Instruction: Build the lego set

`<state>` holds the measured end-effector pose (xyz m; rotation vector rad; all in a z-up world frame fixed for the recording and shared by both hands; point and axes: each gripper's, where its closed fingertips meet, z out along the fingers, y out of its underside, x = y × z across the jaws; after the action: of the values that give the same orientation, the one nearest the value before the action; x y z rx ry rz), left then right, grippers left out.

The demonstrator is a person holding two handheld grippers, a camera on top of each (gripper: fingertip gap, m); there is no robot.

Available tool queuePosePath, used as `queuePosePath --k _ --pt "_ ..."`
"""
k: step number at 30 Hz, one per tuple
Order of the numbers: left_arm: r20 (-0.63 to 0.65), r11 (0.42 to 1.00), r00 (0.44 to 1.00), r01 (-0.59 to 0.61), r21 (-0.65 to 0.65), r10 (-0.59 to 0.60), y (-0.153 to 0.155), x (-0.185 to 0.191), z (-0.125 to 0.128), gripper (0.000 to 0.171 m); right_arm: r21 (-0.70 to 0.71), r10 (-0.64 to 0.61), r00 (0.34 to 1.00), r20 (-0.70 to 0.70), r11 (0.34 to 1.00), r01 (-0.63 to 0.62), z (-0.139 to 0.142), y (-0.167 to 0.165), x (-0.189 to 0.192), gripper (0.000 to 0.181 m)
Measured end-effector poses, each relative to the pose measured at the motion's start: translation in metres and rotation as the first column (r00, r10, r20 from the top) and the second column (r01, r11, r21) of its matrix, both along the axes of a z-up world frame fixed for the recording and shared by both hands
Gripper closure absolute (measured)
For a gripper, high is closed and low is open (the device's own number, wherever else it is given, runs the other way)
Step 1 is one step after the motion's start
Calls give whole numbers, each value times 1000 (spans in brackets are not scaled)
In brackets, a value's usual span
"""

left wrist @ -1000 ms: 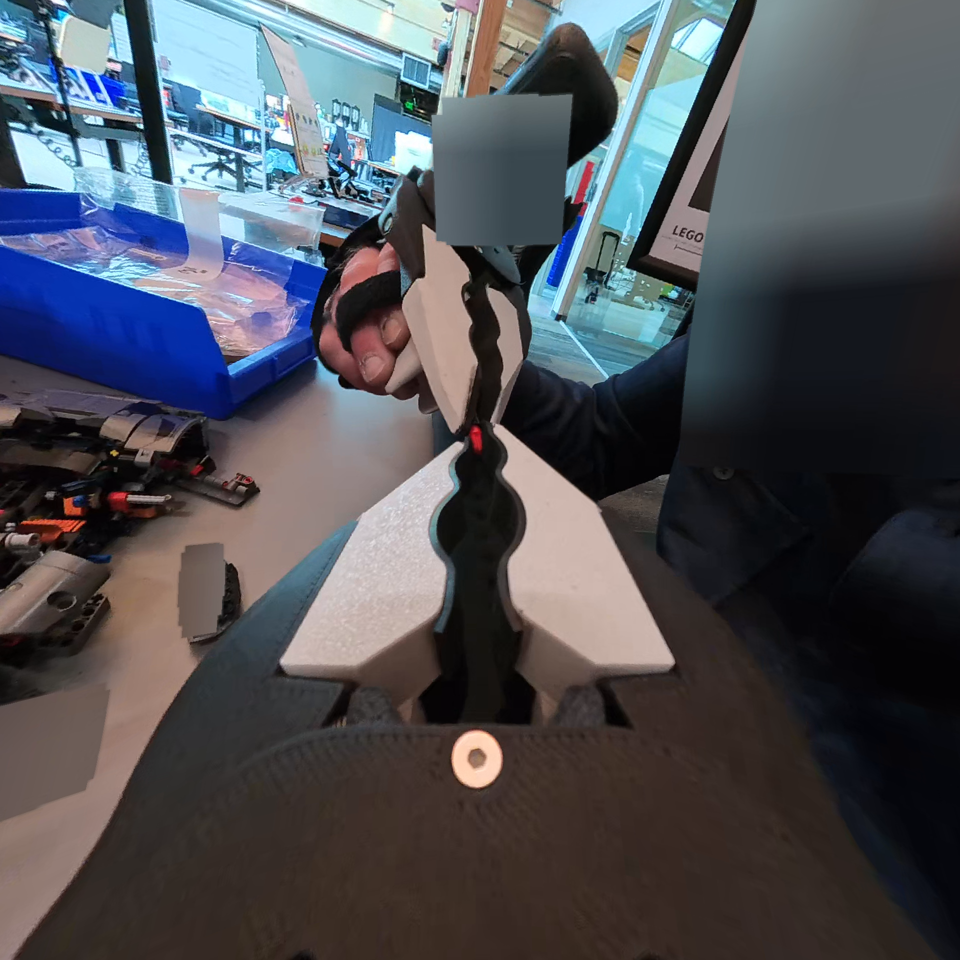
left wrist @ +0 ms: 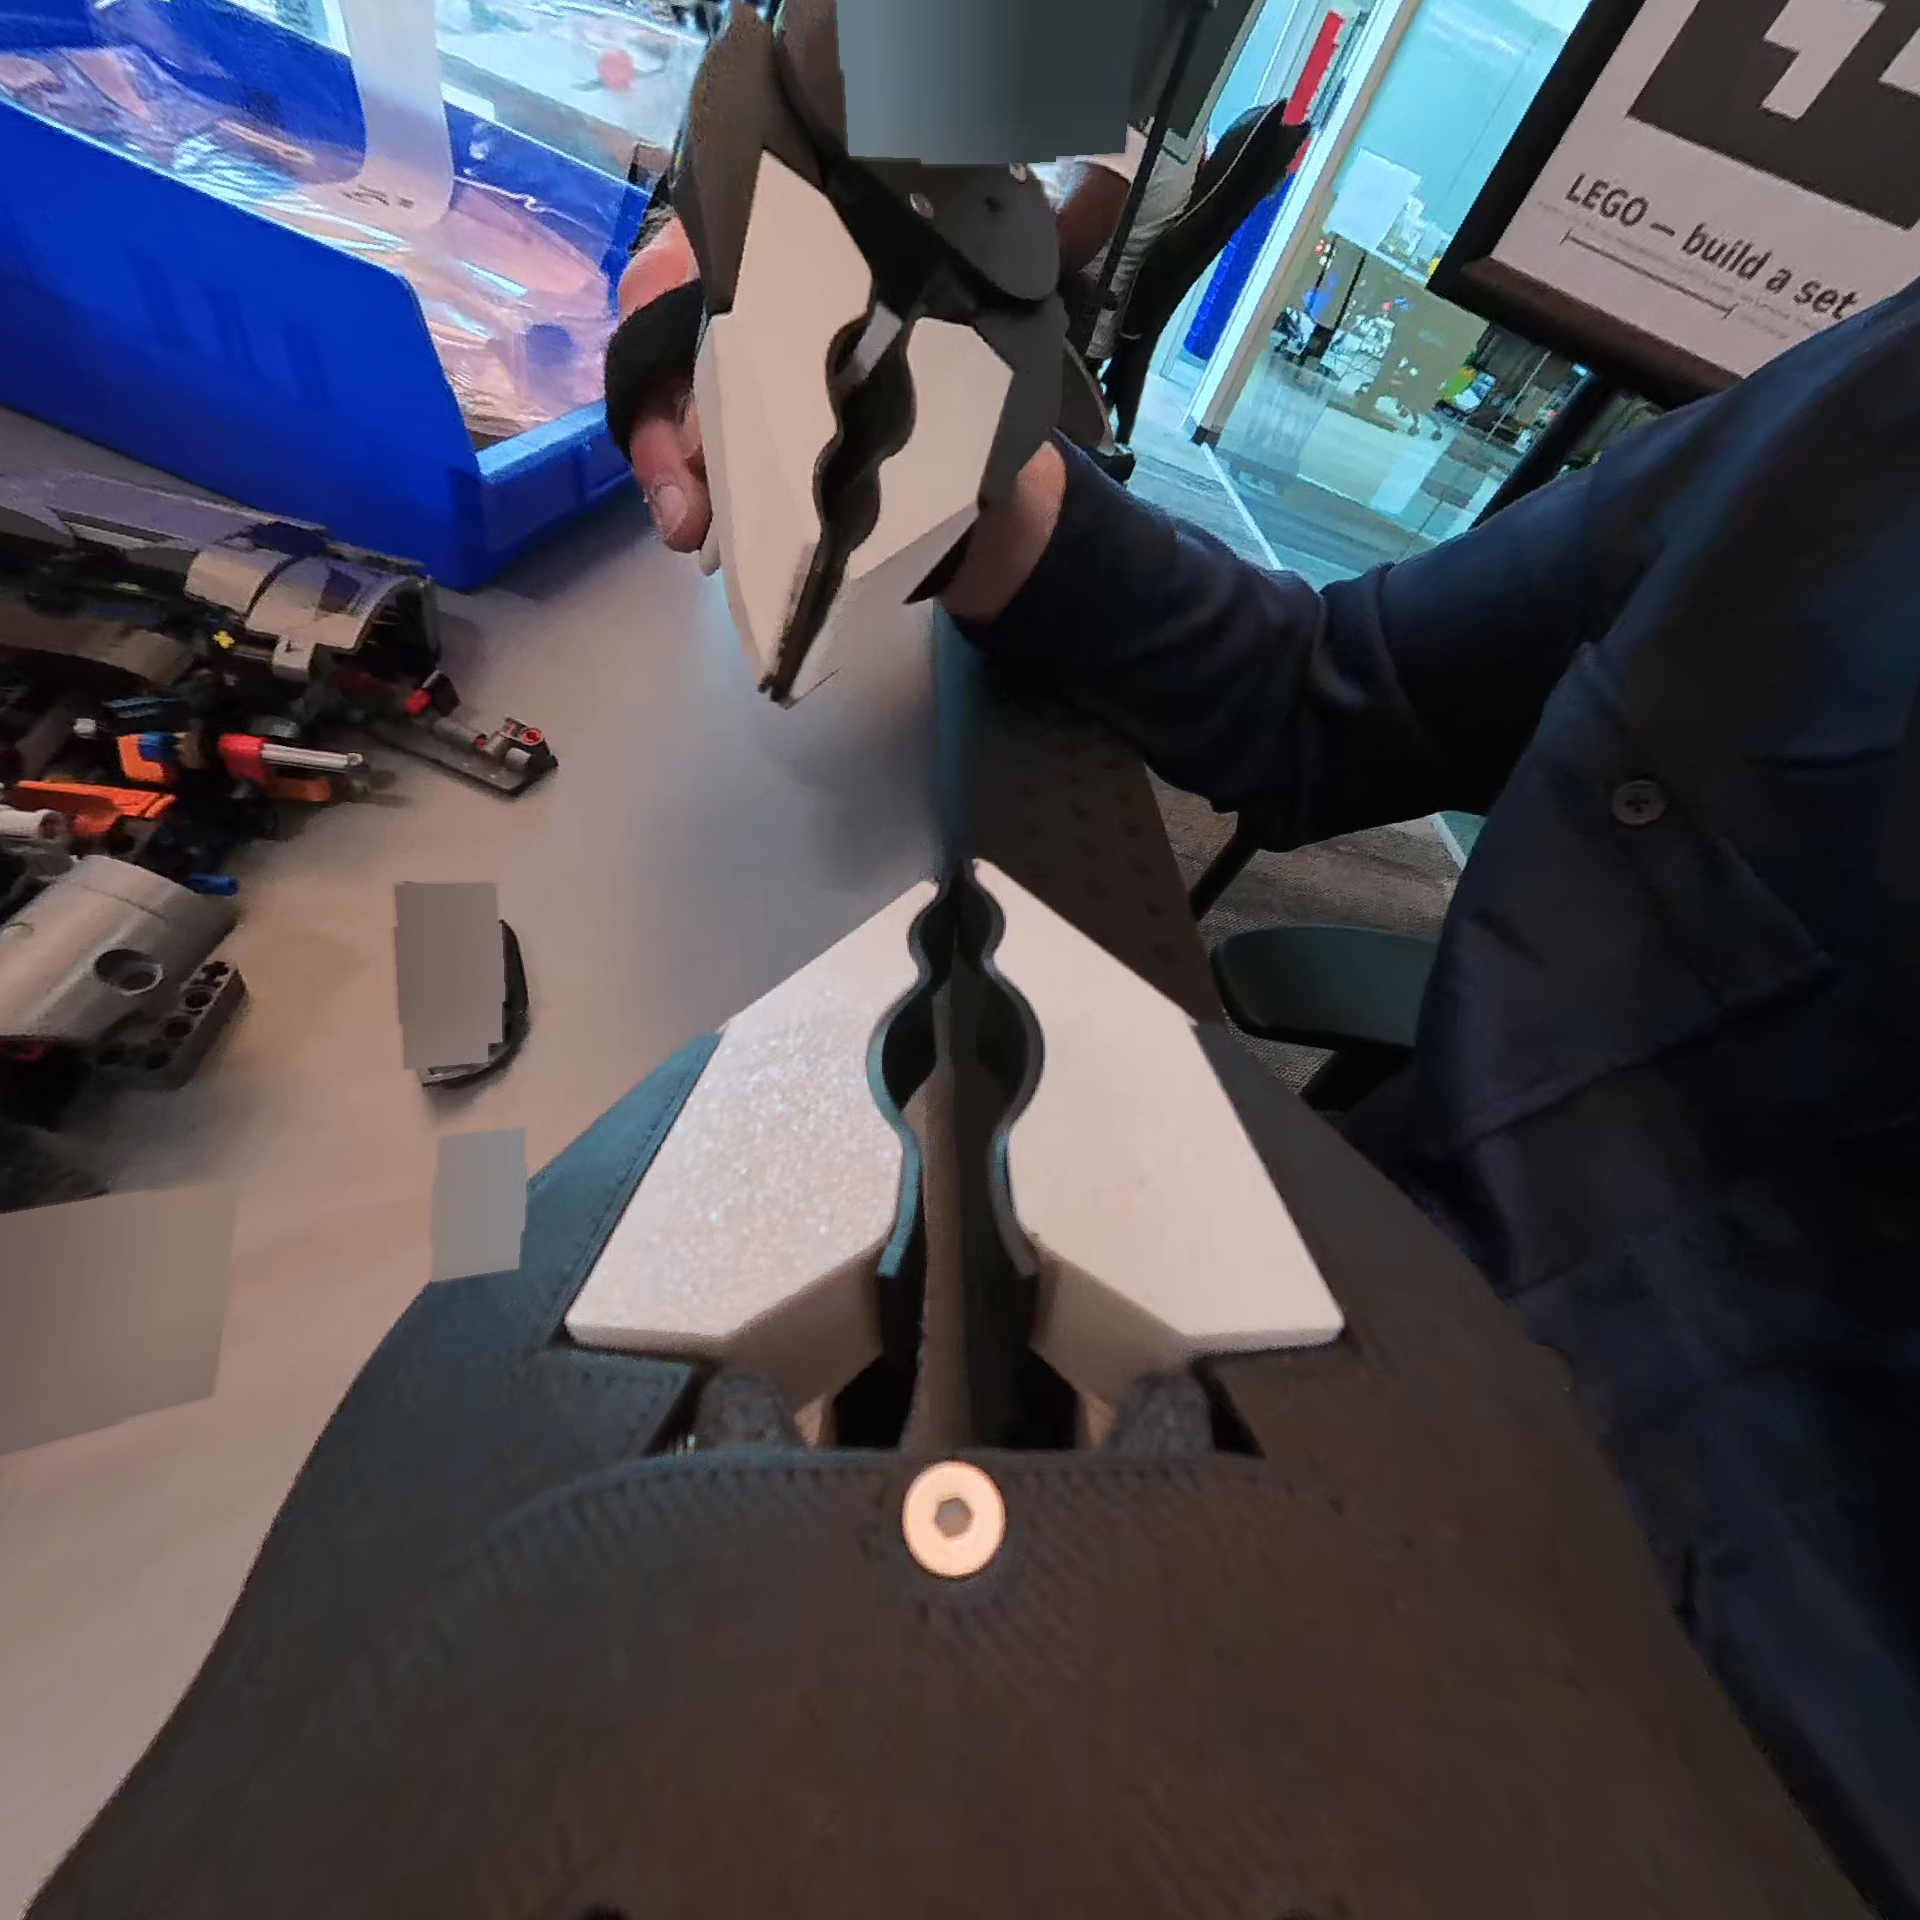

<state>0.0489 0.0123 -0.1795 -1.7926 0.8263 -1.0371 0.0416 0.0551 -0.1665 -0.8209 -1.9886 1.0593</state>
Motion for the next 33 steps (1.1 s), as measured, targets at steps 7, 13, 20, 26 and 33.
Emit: queuePosePath --k 7,13,20,26,33 --pt "-31 991 995 -89 97 92 9 -11 10 168 -35 -53 998 37 998 54 -11 18 -2 181" --pt "-35 949 977 -197 245 211 13 -32 32 155 -63 -92 996 17 994 93 -11 30 -3 181" --pt "-119 649 720 -525 550 683 17 -191 128 155 -97 -119 993 -16 988 117 -5 38 0 181" --pt "-431 408 163 -714 569 887 29 -466 157 148 -98 -130 992 7 987 130 -11 42 -1 181" --pt "-836 602 48 -716 353 546 71 -626 30 142 -141 -164 986 27 976 166 -17 56 0 181"
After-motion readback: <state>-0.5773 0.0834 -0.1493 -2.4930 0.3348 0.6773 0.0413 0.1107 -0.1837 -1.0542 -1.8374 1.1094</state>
